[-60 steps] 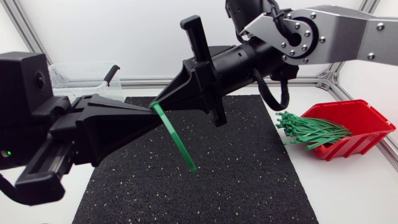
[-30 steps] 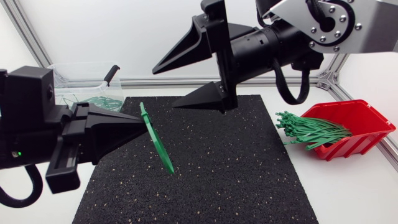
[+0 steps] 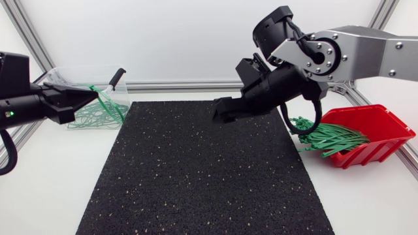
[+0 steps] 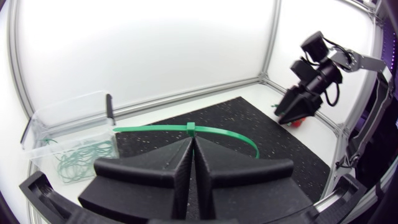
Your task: Take a green cable tie from the red box, thread the tail through the head to close it, then place it in the transparent bin on the left.
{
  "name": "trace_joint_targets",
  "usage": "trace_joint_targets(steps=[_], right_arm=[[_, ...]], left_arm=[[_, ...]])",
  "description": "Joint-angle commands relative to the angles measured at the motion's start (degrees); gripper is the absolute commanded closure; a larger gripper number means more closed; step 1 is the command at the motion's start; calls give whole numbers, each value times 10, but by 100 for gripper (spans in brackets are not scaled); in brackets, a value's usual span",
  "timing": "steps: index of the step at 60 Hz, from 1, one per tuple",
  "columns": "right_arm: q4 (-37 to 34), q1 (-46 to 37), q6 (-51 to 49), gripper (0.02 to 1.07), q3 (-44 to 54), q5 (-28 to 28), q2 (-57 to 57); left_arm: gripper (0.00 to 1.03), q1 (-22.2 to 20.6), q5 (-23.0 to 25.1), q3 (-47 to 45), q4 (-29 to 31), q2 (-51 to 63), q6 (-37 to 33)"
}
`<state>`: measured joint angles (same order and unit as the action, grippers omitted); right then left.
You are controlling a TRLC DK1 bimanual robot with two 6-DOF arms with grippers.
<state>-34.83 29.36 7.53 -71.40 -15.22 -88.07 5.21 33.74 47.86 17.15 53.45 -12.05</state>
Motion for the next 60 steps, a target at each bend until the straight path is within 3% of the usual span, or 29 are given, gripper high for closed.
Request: trace_joint_targets(steps=[1,8,13,21,28,53,60], right_arm=[[-5,-15,-32,5,7,11,17],[-5,-33,-44,5,18,27,48],[-7,-44,-52,6,27,41,76],[-14,-46,-68,6,37,73,123],[-30,-46,-76,6,39,96,162],[-73,-28,-78,6,55,130,240],[-75,-26,-77,6,68,133,255]], left_arm=[[99,42,-9,57,-28,53,-11],[99,105,-12,143,-40,135,19],[99,124,-24,204,-33,184,29],[99,131,-90,293,-33,255,33],[99,128,-145,394,10,335,27],[99,90,-303,756,279,621,26],[99,72,-332,871,427,720,29]])
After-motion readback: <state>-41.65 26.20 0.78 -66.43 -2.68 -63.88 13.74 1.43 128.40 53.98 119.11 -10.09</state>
